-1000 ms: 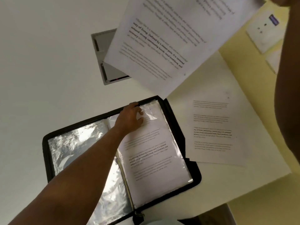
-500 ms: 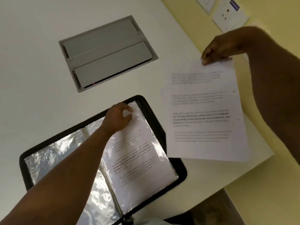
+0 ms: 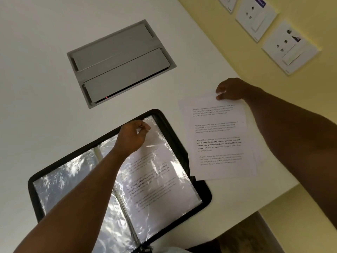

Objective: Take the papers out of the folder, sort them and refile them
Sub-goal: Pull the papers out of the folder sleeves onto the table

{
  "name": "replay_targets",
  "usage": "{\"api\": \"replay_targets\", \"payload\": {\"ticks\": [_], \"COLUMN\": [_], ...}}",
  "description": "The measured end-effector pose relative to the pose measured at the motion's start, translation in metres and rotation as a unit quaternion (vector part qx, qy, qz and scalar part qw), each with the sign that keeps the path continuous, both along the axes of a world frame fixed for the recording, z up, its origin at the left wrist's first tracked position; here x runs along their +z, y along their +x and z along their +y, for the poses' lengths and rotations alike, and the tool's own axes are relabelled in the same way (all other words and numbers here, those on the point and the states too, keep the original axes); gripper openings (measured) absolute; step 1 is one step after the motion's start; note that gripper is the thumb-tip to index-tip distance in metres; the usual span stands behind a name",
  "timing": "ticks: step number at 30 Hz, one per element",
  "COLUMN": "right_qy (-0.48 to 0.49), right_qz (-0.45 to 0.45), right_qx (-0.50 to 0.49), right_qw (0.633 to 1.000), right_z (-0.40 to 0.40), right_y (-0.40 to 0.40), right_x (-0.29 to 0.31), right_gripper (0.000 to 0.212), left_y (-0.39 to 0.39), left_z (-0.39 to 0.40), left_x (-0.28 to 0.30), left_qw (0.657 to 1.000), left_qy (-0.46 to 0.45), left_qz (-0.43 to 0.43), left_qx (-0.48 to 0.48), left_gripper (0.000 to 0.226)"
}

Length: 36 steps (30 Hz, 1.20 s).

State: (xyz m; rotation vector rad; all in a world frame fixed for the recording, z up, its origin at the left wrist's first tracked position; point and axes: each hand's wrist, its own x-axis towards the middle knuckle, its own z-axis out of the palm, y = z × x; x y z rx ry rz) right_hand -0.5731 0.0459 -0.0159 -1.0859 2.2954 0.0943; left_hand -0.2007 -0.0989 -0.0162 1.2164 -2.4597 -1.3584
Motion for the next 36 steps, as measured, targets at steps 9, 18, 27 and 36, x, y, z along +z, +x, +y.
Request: {"api": "replay_targets", "payload": {"ticks": [9,18,27,36], "right_qy": [-0.287,-0.170,-0.151,-0.140], "right_qz": [-0.149,-0.174,-0.356,-0.440], "right_qx": [-0.083,0.007,0.004,0.038], "right_qw": [0.943,0.970,0.922,0.886], "right_z": [0.002,0.020,0.000,-0.057], "right_y": [0.174,0.311,0.385,0.495], "right_x": [-0.003,-0.001,0.063,0.079], "right_gripper": [0.044,0.032,0.027,0.028], "left_y": [0.024,0.057,0.121,0.242], "left_z": [0.005,-0.006,-0.021,-0.020], "left_x": [0.017,0.043,0.070,0.069], "left_qw": [0.992,0.975,0.927,0.867], "left_qy": [0.035,0.064,0.075,0.156], "left_qz": [0.062,0.117,0.184,0.104], "left_qx": [0.108,0.176,0.317,0.462], "left_gripper": [0.020,0.023,0.018,0.052]}}
